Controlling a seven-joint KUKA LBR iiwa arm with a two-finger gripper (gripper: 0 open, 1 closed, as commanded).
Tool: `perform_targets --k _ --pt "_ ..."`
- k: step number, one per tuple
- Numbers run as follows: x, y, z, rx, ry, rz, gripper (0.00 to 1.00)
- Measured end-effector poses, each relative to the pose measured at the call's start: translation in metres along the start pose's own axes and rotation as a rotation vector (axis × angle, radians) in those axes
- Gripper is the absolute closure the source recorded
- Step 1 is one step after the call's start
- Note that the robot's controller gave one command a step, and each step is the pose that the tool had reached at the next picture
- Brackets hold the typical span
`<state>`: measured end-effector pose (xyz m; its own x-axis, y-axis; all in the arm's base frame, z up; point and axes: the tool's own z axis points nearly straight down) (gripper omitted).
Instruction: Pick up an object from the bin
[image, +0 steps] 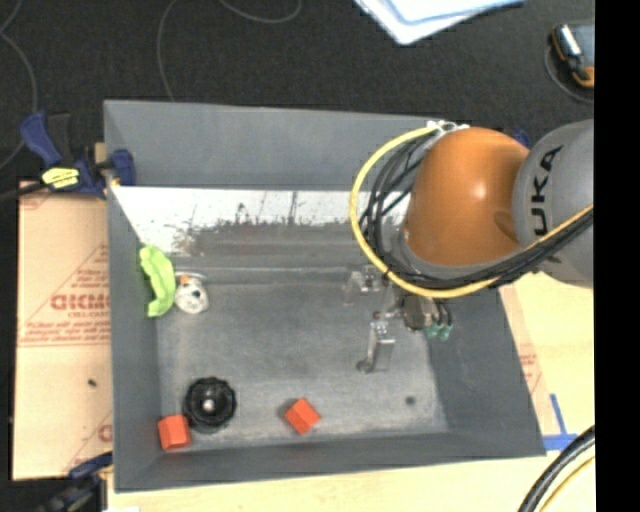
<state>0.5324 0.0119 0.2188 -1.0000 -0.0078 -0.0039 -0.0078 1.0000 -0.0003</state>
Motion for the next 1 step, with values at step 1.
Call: perform_targets --k 1 --pt "-0.0002 0.0690 0.1387 0.000 0.004 -0.056 0.00"
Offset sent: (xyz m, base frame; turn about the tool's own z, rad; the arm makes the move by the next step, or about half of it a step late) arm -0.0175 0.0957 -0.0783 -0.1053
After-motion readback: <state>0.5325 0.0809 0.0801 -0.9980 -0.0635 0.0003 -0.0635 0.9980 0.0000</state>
